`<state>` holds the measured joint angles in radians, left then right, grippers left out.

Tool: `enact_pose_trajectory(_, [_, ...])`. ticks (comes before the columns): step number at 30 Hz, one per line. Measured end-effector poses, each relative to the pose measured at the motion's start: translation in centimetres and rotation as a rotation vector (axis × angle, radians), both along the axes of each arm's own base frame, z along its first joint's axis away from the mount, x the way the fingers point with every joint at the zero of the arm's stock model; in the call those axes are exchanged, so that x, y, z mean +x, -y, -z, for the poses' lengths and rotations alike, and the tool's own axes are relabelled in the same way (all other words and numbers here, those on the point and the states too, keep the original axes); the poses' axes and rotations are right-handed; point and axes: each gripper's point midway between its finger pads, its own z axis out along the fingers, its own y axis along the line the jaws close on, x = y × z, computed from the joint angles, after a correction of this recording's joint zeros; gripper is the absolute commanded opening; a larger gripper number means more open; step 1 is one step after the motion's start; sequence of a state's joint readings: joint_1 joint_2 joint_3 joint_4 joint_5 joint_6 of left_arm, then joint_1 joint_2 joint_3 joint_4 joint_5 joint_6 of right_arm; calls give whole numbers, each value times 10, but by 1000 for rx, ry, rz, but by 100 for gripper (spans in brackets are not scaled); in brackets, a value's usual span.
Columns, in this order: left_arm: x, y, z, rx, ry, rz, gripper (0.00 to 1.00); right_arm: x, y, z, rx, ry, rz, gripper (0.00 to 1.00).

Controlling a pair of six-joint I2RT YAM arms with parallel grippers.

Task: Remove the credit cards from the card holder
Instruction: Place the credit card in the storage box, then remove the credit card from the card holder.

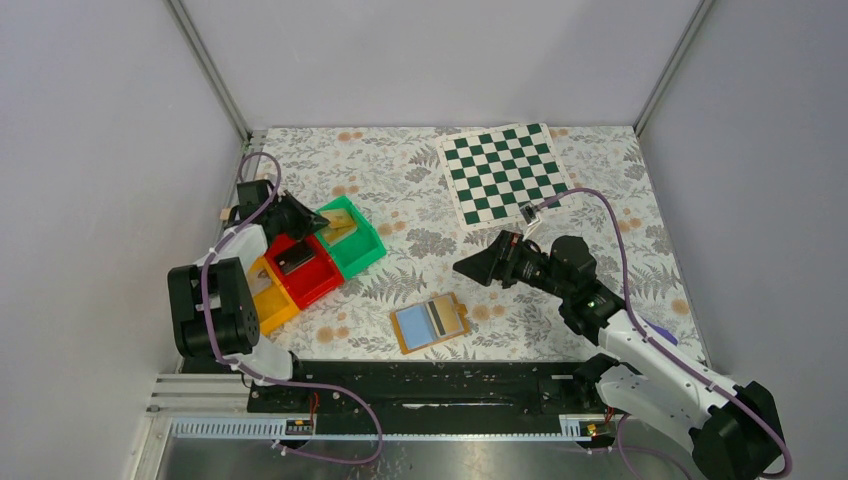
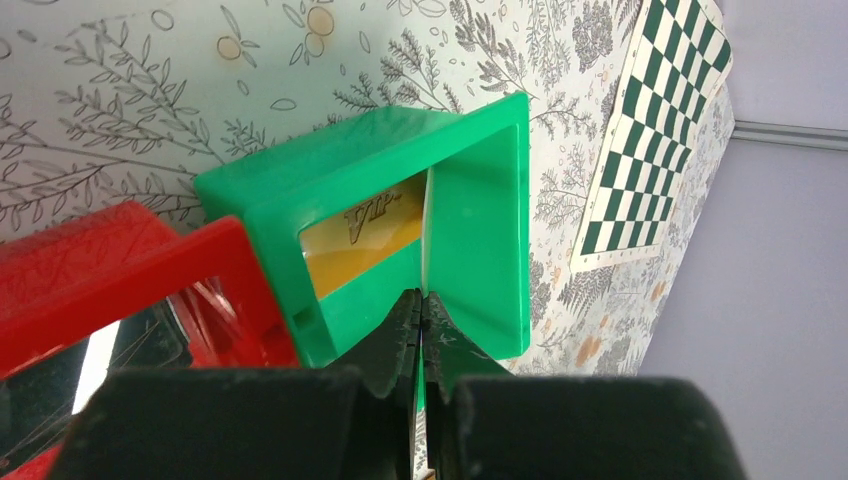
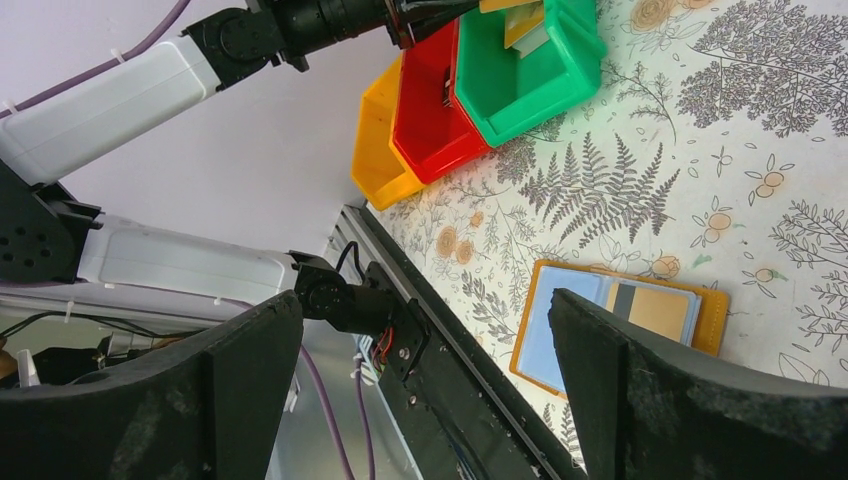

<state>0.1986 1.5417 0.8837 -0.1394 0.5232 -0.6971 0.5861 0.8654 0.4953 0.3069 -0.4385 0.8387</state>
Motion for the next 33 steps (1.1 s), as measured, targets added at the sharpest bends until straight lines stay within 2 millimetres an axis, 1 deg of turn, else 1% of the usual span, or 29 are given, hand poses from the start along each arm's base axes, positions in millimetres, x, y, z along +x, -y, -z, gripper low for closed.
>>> enact_pose_trajectory(4, [7, 4, 1, 13, 1, 8, 0, -1, 1, 1, -7, -3, -1, 99])
enact_pose_trajectory(5, [9, 4, 1, 19, 3, 7, 3, -1, 1, 2, -9, -4, -1, 99])
enact_pose_trajectory(7, [10, 3, 1, 32, 4, 4, 12, -1, 1, 2, -12, -8, -1, 99])
enact_pose_trajectory(12, [11, 1, 1, 64, -5, 2, 30, -2, 1, 4, -20, -15, -5, 99])
enact_pose_trajectory(15, [10, -1, 1, 78, -16, -3, 37, -4, 0, 5, -30, -27, -19, 99])
enact_pose_trajectory(18, [11, -4, -2, 90, -16, -8, 40, -3, -1, 5, -47, -41, -25, 99])
enact_pose_trajectory(21, [9, -6, -12, 106, -11, -18, 43, -3, -2, 11, -66, -59, -30, 99])
enact_pose_trajectory(24, [6, -10, -28, 135, 9, -35, 44, -4, 0, 21, -97, -86, -33, 99])
enact_pose_trajectory(26, [3, -12, -44, 154, 39, -43, 45, -4, 1, 29, -120, -101, -35, 97])
enact_pose_trajectory(28, [-3, -10, -58, 163, 72, -36, 45, -5, 1, 34, -137, -110, -37, 92])
enact_pose_trajectory(30, [-10, -3, -71, 170, 100, -15, 45, -5, 2, 39, -149, -118, -36, 86])
enact_pose_trajectory(31, [-14, 5, -77, 173, 115, 6, 45, -5, 2, 42, -154, -124, -36, 83])
enact_pose_trajectory(33, [-25, 29, -88, 173, 156, 73, 45, -6, 3, 51, -165, -141, -37, 77])
